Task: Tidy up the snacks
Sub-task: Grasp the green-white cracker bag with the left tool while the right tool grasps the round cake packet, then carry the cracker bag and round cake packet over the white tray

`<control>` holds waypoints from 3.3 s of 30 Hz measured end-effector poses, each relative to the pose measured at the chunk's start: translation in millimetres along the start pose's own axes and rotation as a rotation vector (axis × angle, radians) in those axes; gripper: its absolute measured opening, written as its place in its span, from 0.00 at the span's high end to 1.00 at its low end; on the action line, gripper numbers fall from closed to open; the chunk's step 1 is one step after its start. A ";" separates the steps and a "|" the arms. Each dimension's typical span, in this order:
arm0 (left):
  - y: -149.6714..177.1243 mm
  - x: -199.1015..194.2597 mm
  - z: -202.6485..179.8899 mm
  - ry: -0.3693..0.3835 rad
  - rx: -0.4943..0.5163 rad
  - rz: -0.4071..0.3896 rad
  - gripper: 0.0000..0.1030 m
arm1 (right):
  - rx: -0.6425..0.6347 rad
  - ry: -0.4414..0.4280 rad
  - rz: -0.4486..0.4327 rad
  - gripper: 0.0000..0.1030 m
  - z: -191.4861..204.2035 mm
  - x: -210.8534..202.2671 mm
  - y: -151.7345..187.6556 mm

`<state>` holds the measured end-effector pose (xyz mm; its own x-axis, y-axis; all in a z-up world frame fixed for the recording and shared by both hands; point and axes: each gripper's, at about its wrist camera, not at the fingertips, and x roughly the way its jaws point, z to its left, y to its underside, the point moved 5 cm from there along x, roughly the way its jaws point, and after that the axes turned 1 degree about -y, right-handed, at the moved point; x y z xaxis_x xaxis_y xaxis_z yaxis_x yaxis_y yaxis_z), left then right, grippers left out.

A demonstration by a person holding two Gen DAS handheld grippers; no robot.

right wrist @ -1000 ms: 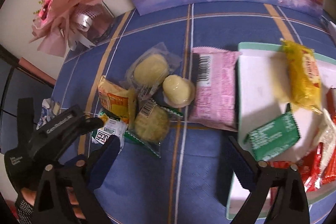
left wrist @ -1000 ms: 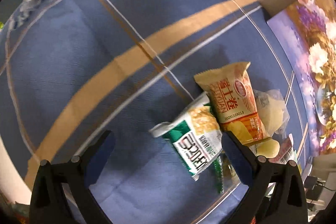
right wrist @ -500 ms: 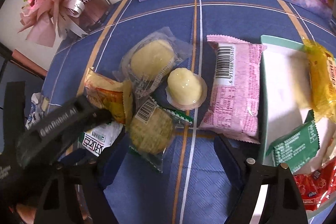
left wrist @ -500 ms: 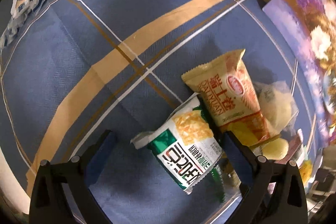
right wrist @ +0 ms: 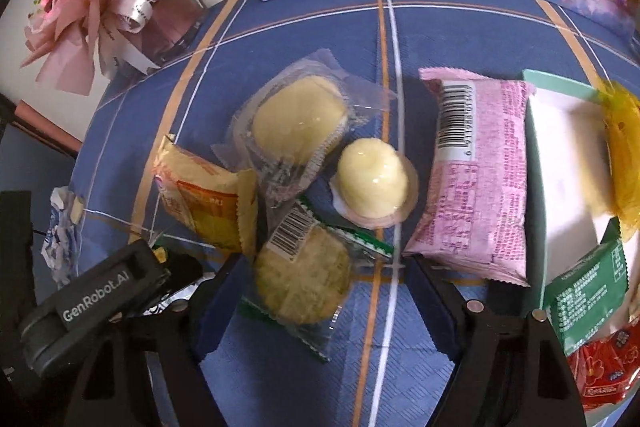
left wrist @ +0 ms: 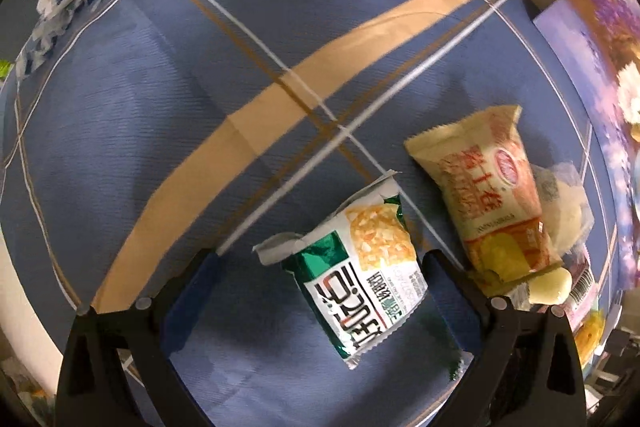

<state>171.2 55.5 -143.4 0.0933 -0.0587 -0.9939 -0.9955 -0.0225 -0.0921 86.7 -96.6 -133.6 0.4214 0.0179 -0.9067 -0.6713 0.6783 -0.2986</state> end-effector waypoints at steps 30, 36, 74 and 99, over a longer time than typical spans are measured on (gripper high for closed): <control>4.3 -8.1 30.2 -0.105 -0.022 -0.010 0.14 | -0.152 0.213 -0.059 0.25 36.7 32.1 2.8; 9.0 -12.9 18.4 -0.119 0.023 -0.046 0.26 | -0.134 0.222 -0.072 0.39 22.6 18.5 8.0; 44.6 -55.4 -24.6 0.049 0.095 -0.074 0.50 | -0.087 0.117 -0.028 0.49 -11.0 -49.4 51.9; 79.6 -103.6 -93.4 0.170 0.302 -0.206 0.50 | 0.074 0.152 -0.215 0.49 -110.0 -155.2 14.2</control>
<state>83.9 -33.4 -42.2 0.2679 -0.2485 -0.9309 -0.9134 0.2418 -0.3274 -55.3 -170.5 -30.0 0.4490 -0.2393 -0.8609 -0.5276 0.7066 -0.4716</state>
